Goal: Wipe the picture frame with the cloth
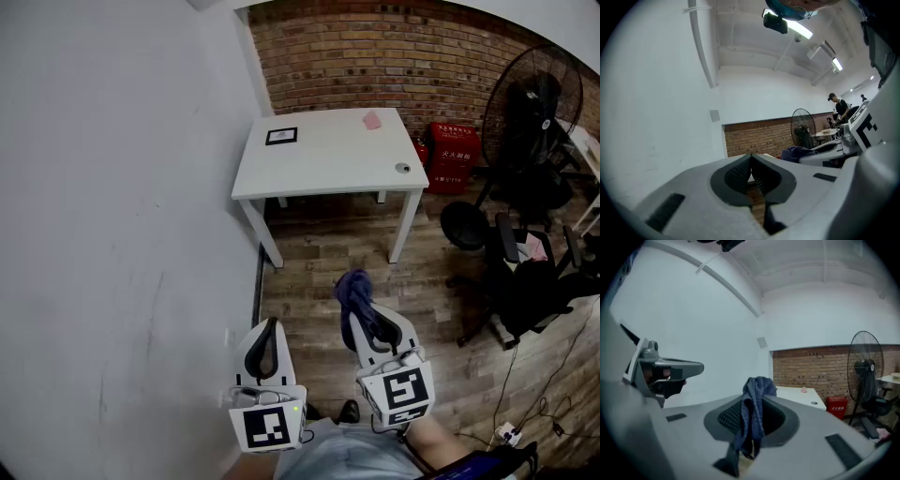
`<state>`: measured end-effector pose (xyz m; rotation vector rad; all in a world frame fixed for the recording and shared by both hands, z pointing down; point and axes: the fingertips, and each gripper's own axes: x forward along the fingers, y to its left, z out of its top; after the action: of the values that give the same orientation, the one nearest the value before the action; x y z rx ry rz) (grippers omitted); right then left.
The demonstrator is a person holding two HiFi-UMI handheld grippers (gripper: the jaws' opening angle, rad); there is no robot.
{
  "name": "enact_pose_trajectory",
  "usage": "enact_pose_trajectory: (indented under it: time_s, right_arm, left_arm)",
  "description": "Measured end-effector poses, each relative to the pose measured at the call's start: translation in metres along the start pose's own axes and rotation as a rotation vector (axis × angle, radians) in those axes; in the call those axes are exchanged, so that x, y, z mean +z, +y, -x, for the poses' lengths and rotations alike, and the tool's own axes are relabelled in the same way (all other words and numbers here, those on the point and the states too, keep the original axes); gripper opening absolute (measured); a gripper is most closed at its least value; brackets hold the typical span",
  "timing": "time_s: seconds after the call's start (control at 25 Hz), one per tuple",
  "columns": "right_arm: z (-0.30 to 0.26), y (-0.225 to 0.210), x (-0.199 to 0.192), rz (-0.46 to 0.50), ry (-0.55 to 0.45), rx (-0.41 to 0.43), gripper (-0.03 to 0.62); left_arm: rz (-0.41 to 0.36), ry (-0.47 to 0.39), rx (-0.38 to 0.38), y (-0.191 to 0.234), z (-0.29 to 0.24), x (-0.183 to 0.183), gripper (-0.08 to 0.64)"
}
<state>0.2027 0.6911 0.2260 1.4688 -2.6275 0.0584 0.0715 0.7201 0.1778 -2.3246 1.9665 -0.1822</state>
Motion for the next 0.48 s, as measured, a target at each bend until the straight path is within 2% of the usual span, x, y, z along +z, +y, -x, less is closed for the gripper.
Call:
enact_pose_trajectory:
  time_s: [0.32, 0.48]
  right_arm:
    - [-0.003, -0.003, -0.004, -0.007, 0.015, 0.009, 0.075]
    - [-0.010, -0.008, -0.005, -0.012, 0.008, 0.003, 0.077]
  left_arm:
    - [-0.034, 0.002, 0.016, 0.003, -0.002, -0.010, 0.009]
    - [-0.016, 0.021, 0.025, 0.008, -0.007, -0.016, 0.009]
